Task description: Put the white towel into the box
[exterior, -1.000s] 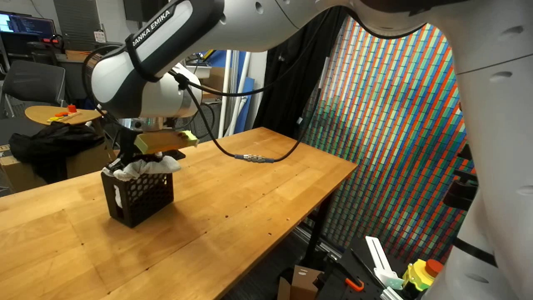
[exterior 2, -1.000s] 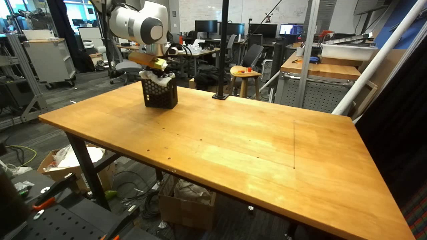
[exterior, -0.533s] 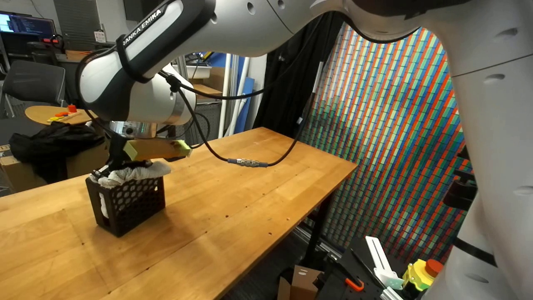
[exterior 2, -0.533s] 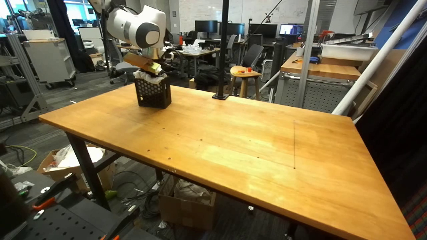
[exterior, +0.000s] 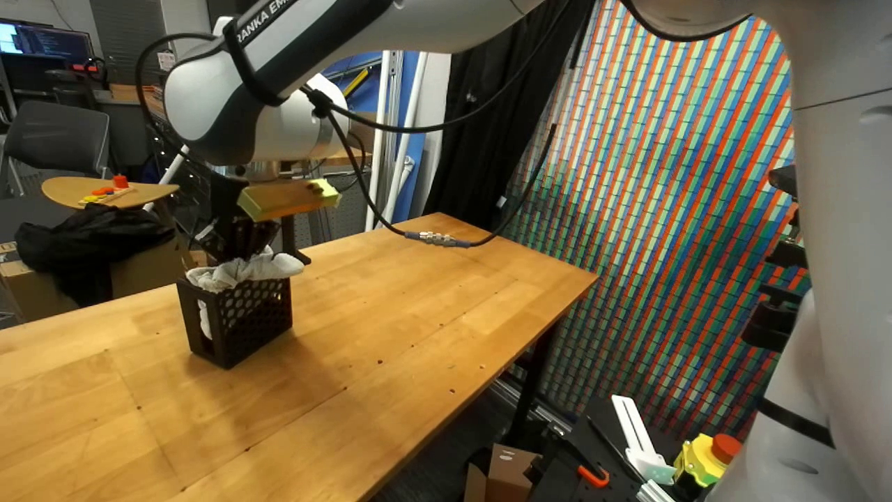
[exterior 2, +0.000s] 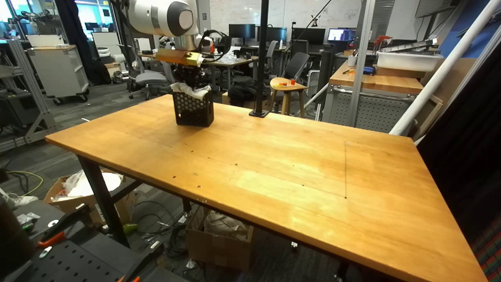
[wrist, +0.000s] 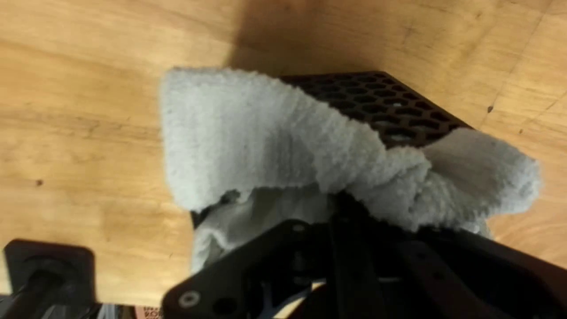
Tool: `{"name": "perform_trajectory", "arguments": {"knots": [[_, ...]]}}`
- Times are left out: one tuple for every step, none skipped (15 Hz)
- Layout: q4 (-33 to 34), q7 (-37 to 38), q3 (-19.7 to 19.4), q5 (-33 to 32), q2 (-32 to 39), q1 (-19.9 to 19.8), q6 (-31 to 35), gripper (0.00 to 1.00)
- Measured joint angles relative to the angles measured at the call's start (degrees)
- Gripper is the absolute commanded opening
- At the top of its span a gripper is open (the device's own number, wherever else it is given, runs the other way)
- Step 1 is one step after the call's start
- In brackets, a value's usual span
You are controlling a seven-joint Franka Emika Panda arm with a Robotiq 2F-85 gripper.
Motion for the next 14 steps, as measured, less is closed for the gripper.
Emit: {"name": "perform_trajectory", "arguments": {"knots": [[-0.2,0.7,-0.7,-1.8,-1.3,0.2,-0.1,0.01],[-0.4,1.4,-1.3,-3.2,-2.6,0.3,-0.1,0.01],[-0.9,2.1,-1.7,-4.5,-3.8,0.3,-0.1,0.01],[-1.5,2.7,-2.0,-5.5,-4.9,0.4,-0.1,0.01],[-2.2,3.4,-2.2,-6.4,-5.9,0.4,-0.1,0.01],[-3.1,4.1,-2.3,-7.0,-6.8,0.4,-0.1,0.01],[-4.1,4.8,-2.4,-7.4,-7.6,0.4,-0.1,0.01],[-5.2,5.3,-2.5,-7.5,-8.3,0.4,0.0,0.01],[-6.5,6.0,-2.6,-7.7,-8.9,0.4,0.0,0.01],[-7.8,6.7,-2.6,-8.0,-9.6,0.4,0.0,0.01],[-9.2,7.5,-2.6,-8.3,-10.3,0.4,0.1,0.01],[-10.7,8.3,-2.6,-8.6,-11.0,0.4,0.2,0.01],[-12.2,9.2,-2.6,-8.9,-11.8,0.4,0.5,0.01],[-13.7,10.0,-2.6,-9.1,-12.6,0.4,0.9,0.01]]}}
